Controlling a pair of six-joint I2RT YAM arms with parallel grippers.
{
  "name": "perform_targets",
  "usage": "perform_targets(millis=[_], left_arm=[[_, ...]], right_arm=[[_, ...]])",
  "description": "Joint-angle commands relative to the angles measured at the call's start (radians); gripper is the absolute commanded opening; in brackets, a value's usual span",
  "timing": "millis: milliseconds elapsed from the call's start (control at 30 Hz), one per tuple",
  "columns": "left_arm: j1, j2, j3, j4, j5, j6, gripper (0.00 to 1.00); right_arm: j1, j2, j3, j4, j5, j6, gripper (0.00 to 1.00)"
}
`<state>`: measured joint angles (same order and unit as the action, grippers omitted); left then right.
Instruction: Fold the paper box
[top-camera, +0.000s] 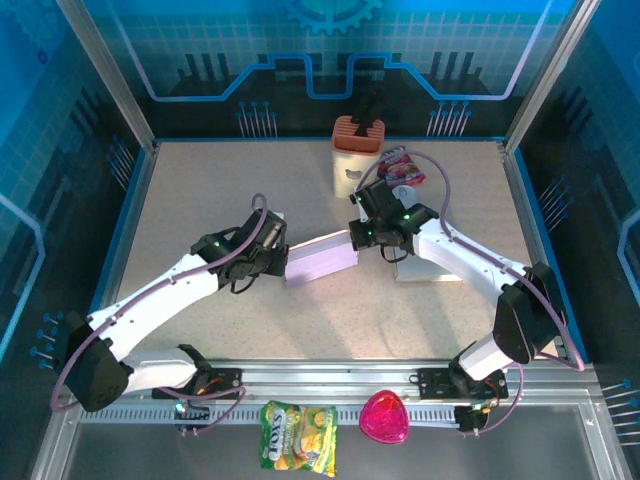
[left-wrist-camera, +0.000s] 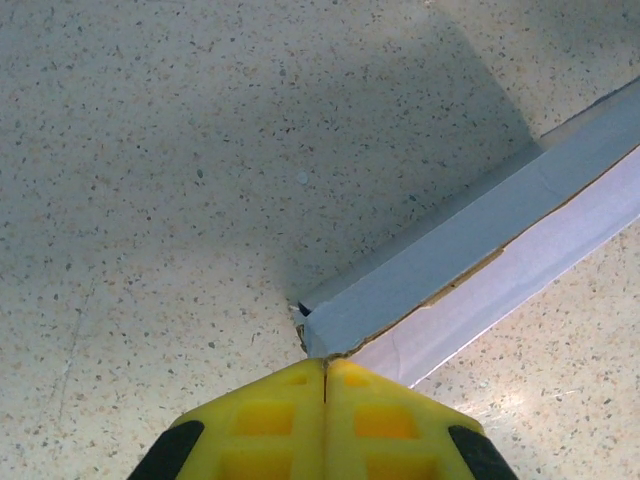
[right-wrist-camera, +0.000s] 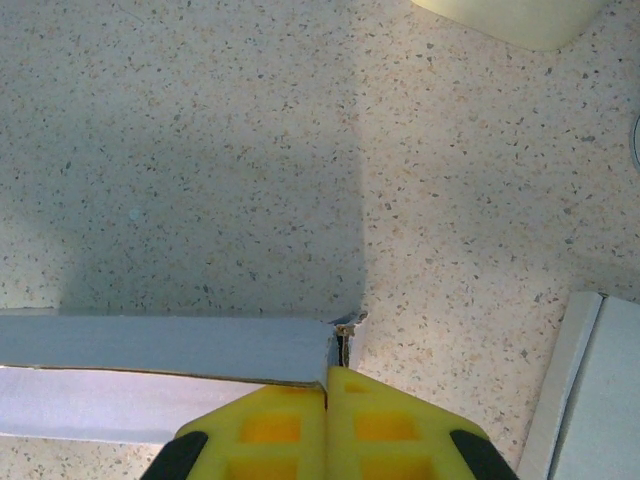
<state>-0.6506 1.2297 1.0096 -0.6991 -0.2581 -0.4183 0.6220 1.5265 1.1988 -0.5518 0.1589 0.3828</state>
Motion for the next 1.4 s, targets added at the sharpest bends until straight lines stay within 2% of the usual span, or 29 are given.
perform_targets(millis=[0, 400, 767, 1133, 1367], left_arm=[[0.005, 0.01, 0.047, 0.008, 0.0, -0.083, 0.02], [0.005, 0.056, 0.112, -0.046, 0.025, -0.164, 0.0], [0.009, 0.063, 0.118, -0.031, 0.042, -0.217, 0.0], [0.05, 0.048, 0.076, 0.027, 0.145, -0.24, 0.0], [0.063, 0.044, 0.06, 0.027, 0.153, -0.219, 0.0]], right_arm=[[0.031, -0.003, -0.035, -0.053, -0.001, 0.037, 0.0], [0.045, -0.019, -0.045, -0.059, 0.016, 0.054, 0.0], [0.058, -0.022, -0.047, -0.058, 0.019, 0.067, 0.0], [0.059, -0.014, -0.039, -0.062, 0.016, 0.068, 0.0], [0.059, -0.015, -0.041, -0.06, 0.015, 0.068, 0.0]])
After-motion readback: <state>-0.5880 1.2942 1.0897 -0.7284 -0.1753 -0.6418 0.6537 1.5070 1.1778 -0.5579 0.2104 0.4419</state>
